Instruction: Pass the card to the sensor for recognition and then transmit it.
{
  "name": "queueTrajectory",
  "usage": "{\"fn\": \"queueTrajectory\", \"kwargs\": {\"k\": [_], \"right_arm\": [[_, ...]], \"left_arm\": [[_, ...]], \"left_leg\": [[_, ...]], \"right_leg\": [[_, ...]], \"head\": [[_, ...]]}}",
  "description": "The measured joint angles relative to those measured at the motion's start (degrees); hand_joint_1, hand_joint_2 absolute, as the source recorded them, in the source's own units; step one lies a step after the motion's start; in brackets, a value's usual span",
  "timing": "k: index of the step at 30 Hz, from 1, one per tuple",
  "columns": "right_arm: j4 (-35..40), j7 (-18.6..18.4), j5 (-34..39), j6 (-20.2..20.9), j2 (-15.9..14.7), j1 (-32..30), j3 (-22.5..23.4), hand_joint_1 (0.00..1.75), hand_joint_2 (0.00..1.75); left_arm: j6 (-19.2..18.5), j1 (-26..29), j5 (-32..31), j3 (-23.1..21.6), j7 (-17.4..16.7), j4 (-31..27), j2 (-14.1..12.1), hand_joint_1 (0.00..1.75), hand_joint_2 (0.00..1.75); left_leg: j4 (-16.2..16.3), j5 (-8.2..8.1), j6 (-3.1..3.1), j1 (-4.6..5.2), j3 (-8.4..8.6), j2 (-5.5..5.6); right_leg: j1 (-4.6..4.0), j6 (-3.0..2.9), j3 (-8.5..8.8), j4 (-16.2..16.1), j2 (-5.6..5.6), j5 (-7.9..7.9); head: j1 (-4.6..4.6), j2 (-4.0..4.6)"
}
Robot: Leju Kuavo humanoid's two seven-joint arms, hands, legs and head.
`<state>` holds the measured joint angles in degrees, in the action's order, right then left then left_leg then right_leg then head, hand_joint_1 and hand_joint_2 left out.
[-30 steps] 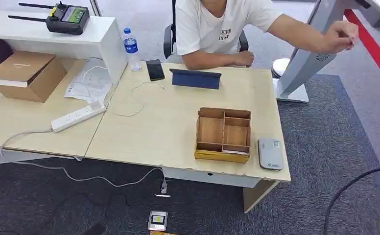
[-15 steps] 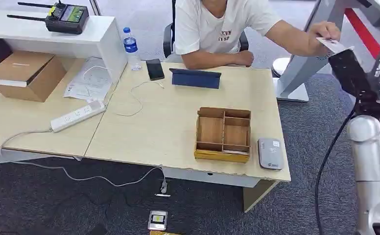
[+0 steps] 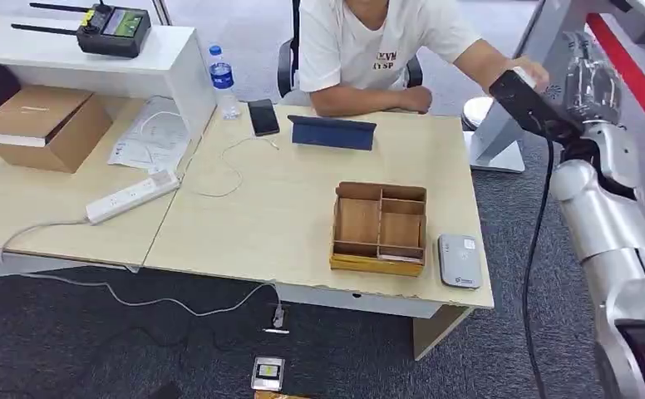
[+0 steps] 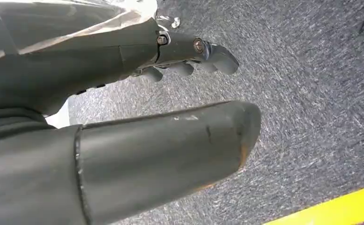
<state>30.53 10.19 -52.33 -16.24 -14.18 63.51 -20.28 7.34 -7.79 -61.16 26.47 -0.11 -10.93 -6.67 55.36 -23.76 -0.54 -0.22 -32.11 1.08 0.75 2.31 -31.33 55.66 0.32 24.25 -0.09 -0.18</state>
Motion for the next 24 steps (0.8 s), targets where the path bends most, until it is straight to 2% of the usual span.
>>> {"fn": "queueTrajectory", "kwargs": {"k": [11,12,13,14,24], "right_arm": [[-4.4,0.6,0.7,-0.2,1.3,1.1,-1.9,0.0,1.75],[-4.7,0.7,0.9,-0.2,1.4,1.2,-1.9,0.09,1.75],[-5.0,0.9,1.2,-0.2,1.5,1.3,-1.9,0.09,1.75],[-5.2,1.0,1.3,-0.2,1.6,1.4,-2.0,1.75,1.75],[-6.9,1.8,2.0,0.0,2.4,2.1,-2.3,1.75,1.75]], "left_arm": [[0.0,0.2,0.1,0.0,0.3,0.0,0.0,0.0,0.0],[0.1,0.2,0.2,0.0,0.3,0.0,0.0,0.0,0.0],[0.1,0.2,0.2,0.0,0.3,0.0,0.0,0.0,0.0],[0.2,0.2,0.2,0.0,0.3,0.0,0.0,0.0,0.0],[0.3,0.4,0.3,0.0,0.4,0.0,0.0,0.0,0.0]], "left_leg": [[0.0,0.0,0.0,0.0,0.02,-0.02],[0.0,0.0,0.0,0.0,0.01,-0.02],[0.0,0.0,0.0,0.0,0.01,-0.02],[0.0,0.0,0.0,0.0,0.01,-0.02],[0.0,0.0,0.0,0.0,0.02,-0.03]], "right_leg": [[0.0,0.0,0.0,0.0,0.0,-0.01],[0.0,0.0,0.0,0.0,0.0,-0.01],[0.0,0.0,0.0,0.0,0.0,-0.01],[0.0,0.0,0.0,0.0,0.0,-0.01],[0.0,0.0,0.0,0.0,0.01,-0.01]], "head": [[0.0,0.0],[0.0,0.0],[0.0,0.0],[0.0,0.0],[0.0,0.0]]}}
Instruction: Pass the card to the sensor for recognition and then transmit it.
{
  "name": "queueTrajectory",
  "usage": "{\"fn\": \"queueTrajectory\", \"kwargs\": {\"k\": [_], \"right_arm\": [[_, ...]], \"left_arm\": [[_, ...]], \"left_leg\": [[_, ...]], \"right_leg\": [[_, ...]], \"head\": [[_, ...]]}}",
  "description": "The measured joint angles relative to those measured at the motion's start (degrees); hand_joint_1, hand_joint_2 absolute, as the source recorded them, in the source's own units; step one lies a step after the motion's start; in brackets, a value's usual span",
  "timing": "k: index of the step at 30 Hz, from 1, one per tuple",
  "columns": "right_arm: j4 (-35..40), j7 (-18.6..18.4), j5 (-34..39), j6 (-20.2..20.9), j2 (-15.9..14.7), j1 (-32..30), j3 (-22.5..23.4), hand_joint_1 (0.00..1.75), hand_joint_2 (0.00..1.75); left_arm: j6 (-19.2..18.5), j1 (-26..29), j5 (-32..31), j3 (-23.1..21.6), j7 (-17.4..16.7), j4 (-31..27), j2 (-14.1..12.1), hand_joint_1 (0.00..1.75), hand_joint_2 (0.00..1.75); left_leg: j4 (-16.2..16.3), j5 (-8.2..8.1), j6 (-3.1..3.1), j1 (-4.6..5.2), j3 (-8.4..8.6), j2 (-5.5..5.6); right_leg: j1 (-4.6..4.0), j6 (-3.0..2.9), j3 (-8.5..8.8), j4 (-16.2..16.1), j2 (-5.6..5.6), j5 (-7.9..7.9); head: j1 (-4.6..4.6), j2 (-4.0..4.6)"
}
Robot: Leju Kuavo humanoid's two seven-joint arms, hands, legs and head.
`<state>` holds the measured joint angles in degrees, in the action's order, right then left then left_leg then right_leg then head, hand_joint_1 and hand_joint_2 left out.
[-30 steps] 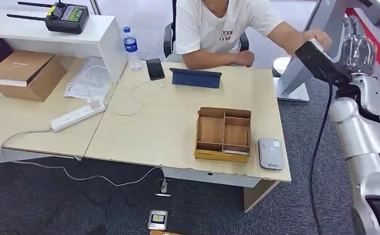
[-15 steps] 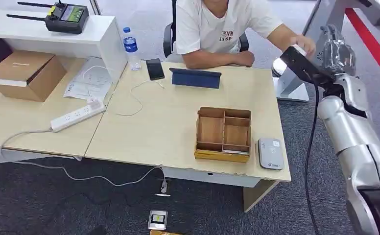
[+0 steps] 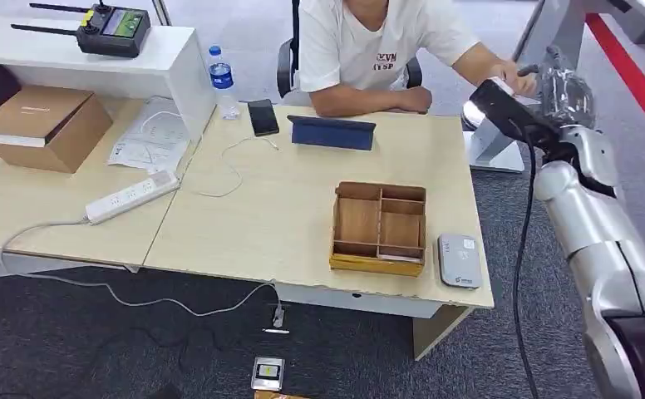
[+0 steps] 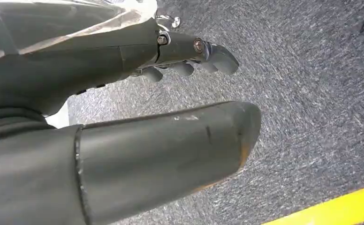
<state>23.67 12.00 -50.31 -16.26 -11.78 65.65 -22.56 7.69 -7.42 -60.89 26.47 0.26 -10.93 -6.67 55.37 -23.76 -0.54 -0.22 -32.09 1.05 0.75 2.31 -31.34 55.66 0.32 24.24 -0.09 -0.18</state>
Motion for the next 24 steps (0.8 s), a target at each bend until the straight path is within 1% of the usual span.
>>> {"fn": "queueTrajectory", "kwargs": {"k": [15,19,24], "right_arm": [[-0.6,0.7,1.1,0.3,0.5,0.3,-0.6,1.75,1.75],[-0.6,1.2,1.4,1.4,0.6,0.3,-0.7,1.75,1.75],[-0.6,2.5,3.5,3.2,0.5,0.3,-0.7,1.75,1.75]], "left_arm": [[0.0,0.0,-0.1,0.0,0.3,0.0,0.0,0.0,0.0],[0.2,0.1,0.0,0.0,0.4,0.0,0.0,0.0,0.0],[0.7,0.1,0.7,0.0,0.1,0.0,0.0,0.0,0.0]], "left_leg": [[0.0,0.0,0.0,0.0,0.01,0.0],[0.0,0.0,0.0,0.0,0.02,-0.02],[0.0,0.0,0.0,-0.01,0.03,-0.03]], "right_leg": [[0.0,0.0,0.0,0.0,0.01,0.0],[0.0,0.0,0.0,0.0,0.02,0.0],[0.0,0.0,-0.02,0.0,0.02,0.0]], "head": [[0.0,0.0],[0.0,0.0],[0.0,0.0]]}}
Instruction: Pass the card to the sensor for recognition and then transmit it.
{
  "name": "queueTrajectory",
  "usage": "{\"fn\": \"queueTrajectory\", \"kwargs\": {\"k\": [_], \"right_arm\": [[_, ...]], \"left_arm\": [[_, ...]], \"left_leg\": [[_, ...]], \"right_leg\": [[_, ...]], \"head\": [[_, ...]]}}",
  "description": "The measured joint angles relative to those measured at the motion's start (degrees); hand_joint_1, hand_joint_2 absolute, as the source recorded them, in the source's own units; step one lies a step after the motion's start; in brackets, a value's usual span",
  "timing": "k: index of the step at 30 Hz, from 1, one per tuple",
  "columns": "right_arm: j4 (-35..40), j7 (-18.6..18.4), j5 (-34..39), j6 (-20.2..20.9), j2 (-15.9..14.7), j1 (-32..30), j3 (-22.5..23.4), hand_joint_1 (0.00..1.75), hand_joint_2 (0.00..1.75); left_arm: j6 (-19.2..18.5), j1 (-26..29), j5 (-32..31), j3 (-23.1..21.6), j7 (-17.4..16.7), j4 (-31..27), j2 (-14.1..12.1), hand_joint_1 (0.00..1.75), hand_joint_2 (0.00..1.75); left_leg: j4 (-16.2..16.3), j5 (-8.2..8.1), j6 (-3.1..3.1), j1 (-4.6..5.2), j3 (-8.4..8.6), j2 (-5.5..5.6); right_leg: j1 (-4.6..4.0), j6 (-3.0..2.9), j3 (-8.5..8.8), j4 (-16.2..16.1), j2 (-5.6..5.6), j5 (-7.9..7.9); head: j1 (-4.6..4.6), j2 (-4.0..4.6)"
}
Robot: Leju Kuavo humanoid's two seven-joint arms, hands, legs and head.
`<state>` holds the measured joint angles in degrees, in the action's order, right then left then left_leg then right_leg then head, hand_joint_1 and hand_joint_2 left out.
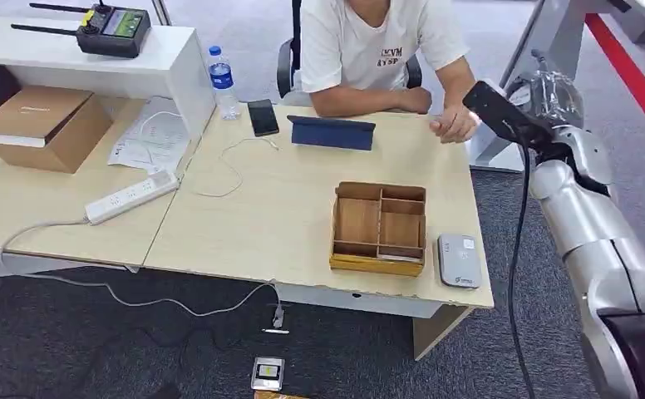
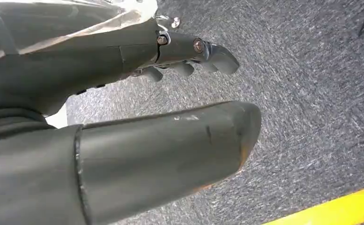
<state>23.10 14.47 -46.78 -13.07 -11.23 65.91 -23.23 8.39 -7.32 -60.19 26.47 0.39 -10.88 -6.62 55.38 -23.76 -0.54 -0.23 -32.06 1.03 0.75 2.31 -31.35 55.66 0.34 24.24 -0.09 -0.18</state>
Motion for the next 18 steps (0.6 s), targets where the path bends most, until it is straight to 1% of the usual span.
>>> {"fn": "queueTrajectory", "kwargs": {"k": [4,8,11,13,18], "right_arm": [[1.1,1.0,3.3,1.8,-0.9,-1.6,0.0,1.75,1.75],[3.8,0.8,7.7,3.1,-3.2,-5.0,0.0,1.75,1.75],[7.1,-0.6,11.1,4.0,-5.7,-8.0,0.0,1.75,1.75],[9.9,-2.0,13.4,4.3,-8.1,-10.7,0.0,1.75,1.75],[17.3,-5.2,16.3,5.1,-13.2,-18.3,1.0,1.75,1.75]], "left_arm": [[0.4,0.0,0.7,0.0,-0.7,0.1,0.1,0.0,0.0],[0.7,0.1,1.2,0.0,-1.0,0.1,0.0,0.0,0.0],[0.8,0.2,1.4,0.0,-1.0,0.2,0.0,0.0,0.0],[0.9,0.2,1.4,0.1,-1.0,0.2,0.0,0.0,0.0],[1.0,0.3,1.3,0.1,-1.0,0.2,0.0,0.0,0.0]], "left_leg": [[0.0,0.0,0.0,-0.02,0.02,0.0],[0.0,-0.01,-0.01,-0.03,0.0,0.01],[0.1,-0.01,-0.01,-0.03,0.0,0.03],[0.1,-0.02,-0.02,-0.02,0.0,0.02],[0.1,-0.05,-0.06,-0.02,0.0,0.04]], "right_leg": [[0.0,0.0,0.01,0.0,0.0,0.0],[0.01,0.0,0.02,0.0,0.0,0.0],[0.01,0.01,0.03,0.0,-0.01,0.0],[0.01,0.01,0.03,-0.1,-0.01,-0.01],[0.01,0.02,0.05,-0.1,0.0,-0.01]], "head": [[0.0,0.0],[0.0,0.0],[0.0,0.0],[0.0,-0.02],[0.0,-0.02]]}}
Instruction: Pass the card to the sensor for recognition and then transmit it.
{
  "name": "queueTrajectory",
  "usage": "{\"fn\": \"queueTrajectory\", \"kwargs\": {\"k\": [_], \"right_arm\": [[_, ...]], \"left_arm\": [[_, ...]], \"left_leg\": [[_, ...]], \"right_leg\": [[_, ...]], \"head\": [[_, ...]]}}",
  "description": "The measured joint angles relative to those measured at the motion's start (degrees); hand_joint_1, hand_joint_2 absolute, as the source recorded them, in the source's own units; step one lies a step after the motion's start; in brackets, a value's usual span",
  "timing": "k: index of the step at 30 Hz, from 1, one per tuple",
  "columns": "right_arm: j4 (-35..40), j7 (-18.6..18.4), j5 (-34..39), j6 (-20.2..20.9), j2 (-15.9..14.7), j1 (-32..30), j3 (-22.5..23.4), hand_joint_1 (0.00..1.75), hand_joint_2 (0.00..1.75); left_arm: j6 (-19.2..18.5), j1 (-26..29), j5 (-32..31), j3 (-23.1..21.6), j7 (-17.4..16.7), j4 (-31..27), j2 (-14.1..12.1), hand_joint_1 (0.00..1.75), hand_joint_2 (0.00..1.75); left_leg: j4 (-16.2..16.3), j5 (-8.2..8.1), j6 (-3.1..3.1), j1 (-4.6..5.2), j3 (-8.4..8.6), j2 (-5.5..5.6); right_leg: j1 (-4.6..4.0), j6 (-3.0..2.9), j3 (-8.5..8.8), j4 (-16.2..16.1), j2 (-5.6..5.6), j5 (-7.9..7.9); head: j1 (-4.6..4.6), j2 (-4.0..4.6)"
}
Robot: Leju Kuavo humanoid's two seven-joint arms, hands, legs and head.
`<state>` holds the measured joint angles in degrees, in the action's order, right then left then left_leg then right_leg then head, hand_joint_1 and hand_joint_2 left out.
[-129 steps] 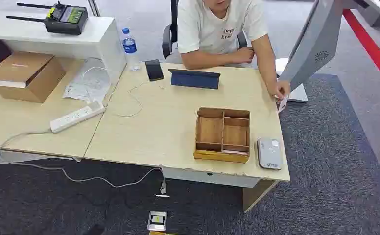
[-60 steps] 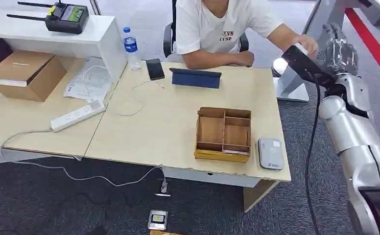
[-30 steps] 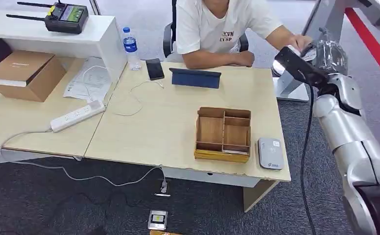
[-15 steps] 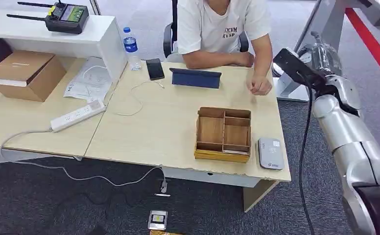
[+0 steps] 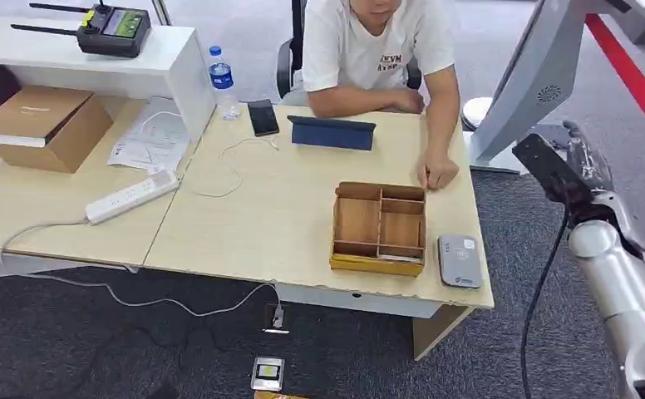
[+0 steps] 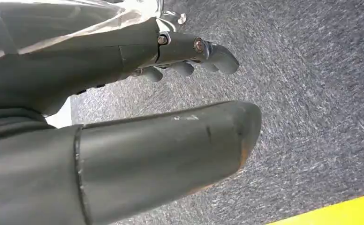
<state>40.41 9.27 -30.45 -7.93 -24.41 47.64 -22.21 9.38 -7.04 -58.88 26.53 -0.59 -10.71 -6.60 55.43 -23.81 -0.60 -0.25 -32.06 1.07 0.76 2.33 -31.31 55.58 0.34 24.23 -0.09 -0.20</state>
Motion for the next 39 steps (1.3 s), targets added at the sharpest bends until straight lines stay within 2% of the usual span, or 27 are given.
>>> {"fn": "queueTrajectory", "kwargs": {"k": [6,11,15,23,29,39], "right_arm": [[7.2,-2.4,1.5,0.7,-4.0,-8.1,1.7,1.75,1.75],[11.8,-4.1,0.5,2.4,-4.7,-13.2,1.9,1.75,1.75],[14.4,-4.7,-0.2,3.0,-3.8,-16.5,1.7,1.75,1.75],[15.6,-4.4,-2.4,2.7,0.1,-19.7,0.2,1.75,1.75],[13.8,-2.7,-3.1,1.7,2.1,-20.3,-0.7,1.75,1.75],[8.9,-0.7,-4.0,0.8,3.3,-19.9,-1.2,1.75,1.75]], "left_arm": [[0.1,0.0,-0.1,0.0,-0.2,0.0,0.0,0.0,0.0],[0.0,-0.1,-0.5,0.0,-0.2,0.0,0.0,0.0,0.0],[-0.1,-0.1,-0.5,0.0,0.1,0.0,0.0,0.0,0.0],[-0.1,-0.4,-0.6,0.0,0.0,0.0,0.0,0.0,0.0],[-0.2,-0.4,-0.7,0.0,-0.2,0.0,0.0,0.0,0.0],[-0.2,-0.4,-0.8,0.0,-0.2,0.0,0.0,0.0,0.0]], "left_leg": [[0.0,-0.02,0.02,0.0,0.0,0.01],[0.0,-0.02,0.03,0.0,0.0,0.0],[-0.1,-0.02,0.04,-0.01,-0.01,0.0],[-0.1,-0.02,0.04,-0.06,-0.01,-0.04],[-0.1,-0.02,0.04,-0.06,0.0,-0.05],[0.0,-0.02,0.04,-0.06,-0.01,-0.05]], "right_leg": [[-0.01,0.0,-0.01,0.0,0.01,0.0],[-0.08,-0.01,0.0,0.0,0.03,0.01],[-0.08,-0.02,0.01,0.0,0.02,0.02],[-0.08,-0.03,-0.01,0.0,0.02,0.02],[-0.07,-0.03,-0.01,0.0,0.02,0.02],[-0.06,-0.03,-0.01,0.0,0.02,0.02]], "head": [[0.02,0.02],[0.0,0.02],[0.0,0.02],[0.0,0.02],[0.0,0.02],[0.0,0.02]]}}
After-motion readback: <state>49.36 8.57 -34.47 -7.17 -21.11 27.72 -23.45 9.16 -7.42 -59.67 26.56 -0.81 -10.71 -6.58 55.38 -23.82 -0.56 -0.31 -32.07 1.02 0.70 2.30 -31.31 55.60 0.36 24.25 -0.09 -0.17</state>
